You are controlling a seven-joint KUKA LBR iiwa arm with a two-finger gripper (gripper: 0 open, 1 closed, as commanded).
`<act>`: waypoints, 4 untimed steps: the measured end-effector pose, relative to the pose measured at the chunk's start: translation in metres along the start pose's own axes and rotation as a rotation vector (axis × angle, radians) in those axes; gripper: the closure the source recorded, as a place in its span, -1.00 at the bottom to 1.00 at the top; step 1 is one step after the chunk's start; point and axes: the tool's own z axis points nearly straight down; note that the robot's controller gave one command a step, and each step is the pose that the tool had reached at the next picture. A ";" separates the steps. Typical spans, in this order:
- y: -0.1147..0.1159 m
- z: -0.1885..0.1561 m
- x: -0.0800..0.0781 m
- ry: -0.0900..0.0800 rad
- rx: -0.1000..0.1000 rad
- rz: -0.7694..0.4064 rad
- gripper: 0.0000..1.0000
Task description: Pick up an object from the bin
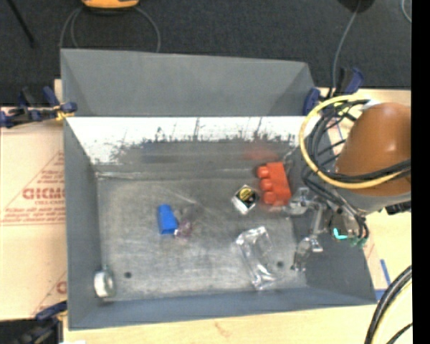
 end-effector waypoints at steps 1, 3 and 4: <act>0.026 0.100 -0.047 -0.011 0.003 -0.592 -1.00; 0.059 0.091 -0.089 -0.006 0.003 -0.897 -1.00; 0.075 0.099 -0.069 -0.016 0.010 -0.958 -1.00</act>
Offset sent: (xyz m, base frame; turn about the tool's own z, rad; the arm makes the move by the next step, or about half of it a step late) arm 0.0496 0.0298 -0.1216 -0.6223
